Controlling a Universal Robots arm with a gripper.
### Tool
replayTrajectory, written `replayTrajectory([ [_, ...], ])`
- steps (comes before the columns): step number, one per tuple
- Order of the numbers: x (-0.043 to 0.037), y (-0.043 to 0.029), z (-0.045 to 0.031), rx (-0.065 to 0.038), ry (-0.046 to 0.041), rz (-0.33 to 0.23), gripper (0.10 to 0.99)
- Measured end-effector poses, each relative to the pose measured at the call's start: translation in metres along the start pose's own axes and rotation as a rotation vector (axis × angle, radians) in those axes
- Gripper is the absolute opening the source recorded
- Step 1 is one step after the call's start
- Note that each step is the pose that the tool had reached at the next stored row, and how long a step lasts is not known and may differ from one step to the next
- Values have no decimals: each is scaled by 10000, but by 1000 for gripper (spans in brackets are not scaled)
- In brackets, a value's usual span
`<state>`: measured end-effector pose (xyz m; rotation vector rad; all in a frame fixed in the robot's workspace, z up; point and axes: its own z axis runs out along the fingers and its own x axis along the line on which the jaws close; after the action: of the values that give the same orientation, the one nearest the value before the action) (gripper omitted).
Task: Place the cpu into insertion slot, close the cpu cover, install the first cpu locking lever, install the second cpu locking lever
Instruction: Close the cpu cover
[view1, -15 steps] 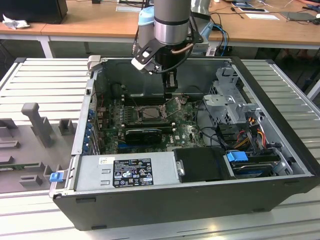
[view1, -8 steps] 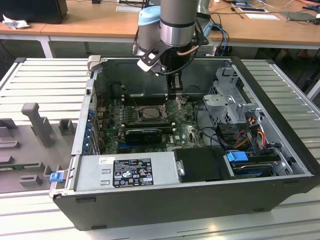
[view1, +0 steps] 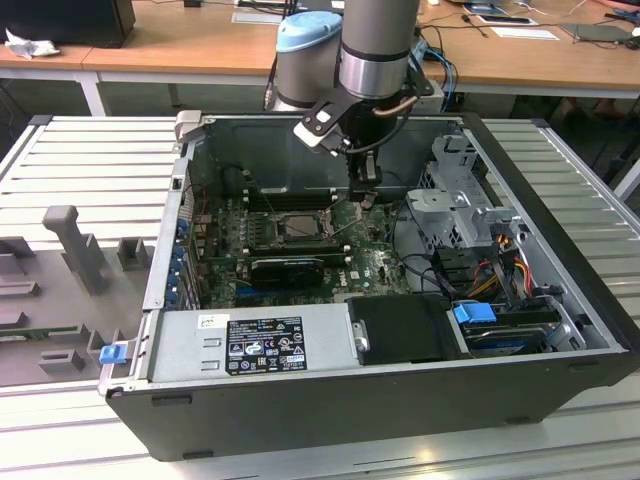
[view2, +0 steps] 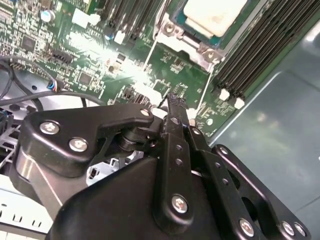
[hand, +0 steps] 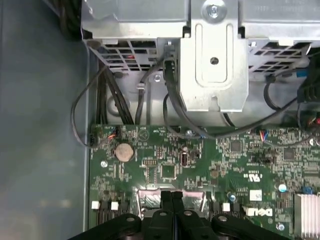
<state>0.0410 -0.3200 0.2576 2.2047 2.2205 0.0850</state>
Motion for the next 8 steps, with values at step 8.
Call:
replayTrajectory([
  [8, 6, 221, 41, 13, 3, -55, 106],
])
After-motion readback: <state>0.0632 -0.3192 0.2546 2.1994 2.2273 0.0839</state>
